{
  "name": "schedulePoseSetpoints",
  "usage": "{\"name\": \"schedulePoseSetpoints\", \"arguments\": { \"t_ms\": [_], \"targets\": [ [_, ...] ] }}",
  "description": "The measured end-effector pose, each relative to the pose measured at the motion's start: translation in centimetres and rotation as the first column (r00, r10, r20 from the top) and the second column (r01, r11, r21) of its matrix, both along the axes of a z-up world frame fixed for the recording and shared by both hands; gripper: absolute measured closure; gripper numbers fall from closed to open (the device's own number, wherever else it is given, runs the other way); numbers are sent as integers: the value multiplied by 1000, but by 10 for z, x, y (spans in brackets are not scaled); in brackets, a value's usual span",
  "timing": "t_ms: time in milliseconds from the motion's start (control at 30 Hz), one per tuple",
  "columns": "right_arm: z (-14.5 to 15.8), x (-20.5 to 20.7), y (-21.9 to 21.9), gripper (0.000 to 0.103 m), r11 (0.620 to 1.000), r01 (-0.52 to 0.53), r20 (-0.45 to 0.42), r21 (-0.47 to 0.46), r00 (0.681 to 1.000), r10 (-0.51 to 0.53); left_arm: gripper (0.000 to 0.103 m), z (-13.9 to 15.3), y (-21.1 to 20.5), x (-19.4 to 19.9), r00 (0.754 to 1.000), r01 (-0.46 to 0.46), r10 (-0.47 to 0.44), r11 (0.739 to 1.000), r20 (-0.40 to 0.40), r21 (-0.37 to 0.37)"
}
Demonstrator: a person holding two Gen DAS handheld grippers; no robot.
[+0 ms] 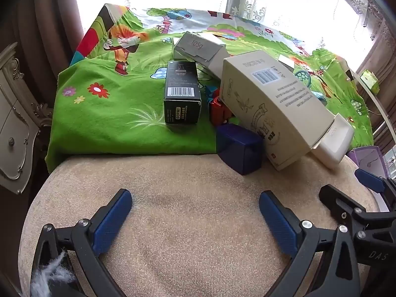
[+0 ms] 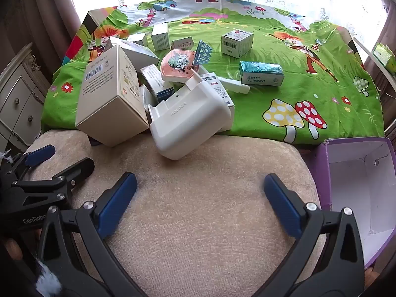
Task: Organize rigid objects
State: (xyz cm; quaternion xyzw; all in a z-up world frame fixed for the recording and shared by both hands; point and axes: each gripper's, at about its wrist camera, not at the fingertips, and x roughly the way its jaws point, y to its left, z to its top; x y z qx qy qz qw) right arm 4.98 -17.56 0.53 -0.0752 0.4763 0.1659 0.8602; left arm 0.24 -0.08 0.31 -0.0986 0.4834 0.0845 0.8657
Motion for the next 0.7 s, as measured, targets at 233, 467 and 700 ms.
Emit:
{"name": "schedulePoseSetpoints", "arguments": {
  "t_ms": [233,467,700],
  "targets": [
    [0,0,0,0,1000,0,0,1,1000,0,0,0,1,-1,1000,-5,5,1000,4,-10],
    [2,0,1,0,1000,0,0,3,1000,0,0,-1,0,-1,1000,-7,7,1000,11,-11],
    [2,-2,0,0,1000,4,14,16,1000,-4,0,-1,-2,-2,1000,-7,7,1000,15,-7]
  ]
}}
